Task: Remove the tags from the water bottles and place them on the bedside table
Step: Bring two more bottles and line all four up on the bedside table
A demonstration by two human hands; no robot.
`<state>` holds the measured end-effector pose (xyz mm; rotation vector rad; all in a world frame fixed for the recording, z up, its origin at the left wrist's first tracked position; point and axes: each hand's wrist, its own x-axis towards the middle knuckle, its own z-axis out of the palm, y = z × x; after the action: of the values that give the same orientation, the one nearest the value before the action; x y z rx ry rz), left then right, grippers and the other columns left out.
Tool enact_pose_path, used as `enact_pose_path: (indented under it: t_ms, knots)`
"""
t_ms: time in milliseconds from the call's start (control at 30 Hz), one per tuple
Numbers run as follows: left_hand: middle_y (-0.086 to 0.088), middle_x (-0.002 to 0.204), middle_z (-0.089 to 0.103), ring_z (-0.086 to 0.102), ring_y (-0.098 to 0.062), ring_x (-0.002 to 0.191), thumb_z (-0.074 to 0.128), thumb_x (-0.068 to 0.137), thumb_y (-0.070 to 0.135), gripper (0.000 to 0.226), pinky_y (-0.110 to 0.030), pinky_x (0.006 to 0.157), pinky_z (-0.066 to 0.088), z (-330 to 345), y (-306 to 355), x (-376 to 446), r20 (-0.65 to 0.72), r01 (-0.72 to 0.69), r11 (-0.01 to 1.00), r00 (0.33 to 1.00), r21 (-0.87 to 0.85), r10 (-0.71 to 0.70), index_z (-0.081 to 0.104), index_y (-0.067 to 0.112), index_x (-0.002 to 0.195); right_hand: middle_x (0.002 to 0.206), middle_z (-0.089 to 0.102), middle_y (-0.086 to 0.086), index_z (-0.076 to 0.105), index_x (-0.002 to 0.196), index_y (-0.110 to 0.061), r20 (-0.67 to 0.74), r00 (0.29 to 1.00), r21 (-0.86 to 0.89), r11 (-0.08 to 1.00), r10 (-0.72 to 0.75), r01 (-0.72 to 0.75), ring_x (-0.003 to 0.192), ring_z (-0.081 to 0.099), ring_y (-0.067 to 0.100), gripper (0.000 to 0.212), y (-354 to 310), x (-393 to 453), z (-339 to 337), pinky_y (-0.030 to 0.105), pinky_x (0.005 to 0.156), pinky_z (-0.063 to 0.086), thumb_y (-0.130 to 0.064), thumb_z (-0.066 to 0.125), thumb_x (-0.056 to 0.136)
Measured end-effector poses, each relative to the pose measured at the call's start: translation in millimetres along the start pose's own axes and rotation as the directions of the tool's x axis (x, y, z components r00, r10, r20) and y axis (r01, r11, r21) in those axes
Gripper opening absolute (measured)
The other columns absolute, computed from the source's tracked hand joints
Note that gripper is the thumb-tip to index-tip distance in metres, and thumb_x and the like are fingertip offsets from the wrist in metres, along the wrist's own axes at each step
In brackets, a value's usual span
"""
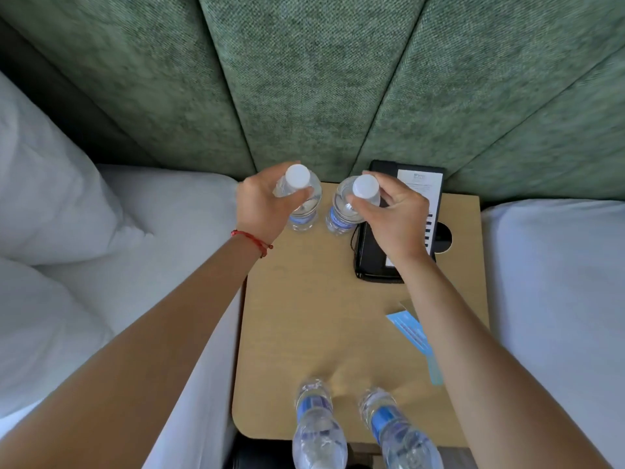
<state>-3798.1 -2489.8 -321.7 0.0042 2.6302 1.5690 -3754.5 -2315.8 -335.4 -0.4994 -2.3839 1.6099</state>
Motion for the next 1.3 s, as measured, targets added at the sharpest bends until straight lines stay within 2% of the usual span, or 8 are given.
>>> enact_pose_path:
  t_ms: [133,233,333,467,567,767,933,1300]
  knots:
    - [-0.012,0.107,0.069,0.064,-0.023,0.099,0.077,0.071,0.013,0.038,-0.038,0.091,0.049,6,-1,18,-0.003,-0.029,0.999,1.000,0.022,0.029,0.067,0.005,0.107,0.103,0.070,0.010,0.068,0.106,-0.003,0.039,0.999,-0.027,1.000,0.000,0.001,0.098,0.065,0.022,0.041,-1,19,4,0.039,0.090,0.052,-0.013,0.080,0.068]
    - [-0.009,0.102,0.071,0.064,-0.019,0.094,0.077,0.071,0.014,0.036,-0.034,0.089,0.050,9,-3,27,0.007,-0.024,1.000,1.000,0.006,0.024,0.068,0.007,0.105,0.107,0.069,0.011,0.066,0.109,-0.003,0.086,0.996,-0.027,0.999,0.023,-0.020,0.100,0.064,0.022,0.043,-3,25,8,0.042,0.093,0.051,-0.010,0.079,0.068]
    - [-0.008,0.103,0.071,0.065,-0.021,0.097,0.077,0.071,0.013,0.036,-0.023,0.084,0.048,11,-7,34,0.030,-0.047,0.999,0.998,0.015,0.047,0.068,0.008,0.105,0.106,0.069,0.011,0.066,0.109,-0.005,0.111,0.994,-0.058,0.998,0.005,0.002,0.101,0.065,0.023,0.041,-4,30,10,0.043,0.092,0.050,-0.010,0.077,0.070]
    - [-0.005,0.108,0.068,0.061,-0.014,0.102,0.078,0.070,0.014,0.039,-0.028,0.093,0.046,13,-7,40,0.098,-0.043,0.999,0.994,-0.008,0.043,0.067,0.009,0.107,0.107,0.069,0.012,0.065,0.110,-0.004,0.101,0.994,-0.045,0.999,0.034,-0.030,0.104,0.064,0.025,0.039,-6,38,10,0.044,0.095,0.048,-0.009,0.076,0.073]
    - [0.001,0.106,0.067,0.062,-0.014,0.103,0.079,0.068,0.014,0.041,-0.026,0.093,0.046,15,-8,43,0.108,-0.039,0.999,0.993,-0.015,0.040,0.067,0.009,0.106,0.110,0.068,0.013,0.064,0.111,-0.003,0.103,0.994,-0.037,0.999,0.041,-0.038,0.106,0.063,0.025,0.040,-7,40,11,0.044,0.097,0.047,-0.008,0.075,0.074]
    - [-0.006,0.119,0.065,0.058,-0.017,0.112,0.083,0.062,0.012,0.057,-0.038,0.100,0.045,15,-19,40,0.137,0.045,0.996,0.990,-0.073,-0.035,0.063,0.012,0.115,0.116,0.066,0.010,0.060,0.118,-0.006,0.132,0.987,-0.091,0.993,0.092,-0.080,0.112,0.060,0.023,0.049,-1,36,12,0.044,0.098,0.045,-0.016,0.076,0.073]
    - [-0.001,0.119,0.064,0.058,-0.012,0.111,0.084,0.061,0.017,0.062,-0.031,0.097,0.046,16,-23,37,0.143,0.077,0.994,0.988,-0.083,-0.065,0.061,0.018,0.119,0.117,0.066,0.003,0.056,0.124,-0.016,0.160,0.969,-0.086,0.981,0.188,-0.176,0.108,0.061,0.018,0.060,2,34,10,0.041,0.096,0.048,-0.022,0.079,0.070]
    - [-0.002,0.121,0.063,0.057,-0.014,0.114,0.082,0.064,0.018,0.061,-0.038,0.100,0.044,15,-28,38,0.168,0.049,0.996,0.985,-0.071,-0.036,0.059,0.017,0.120,0.114,0.063,0.002,0.053,0.126,-0.014,0.309,0.934,-0.017,0.984,0.176,-0.180,0.105,0.061,0.014,0.055,0,35,1,0.034,0.097,0.048,-0.008,0.074,0.075]
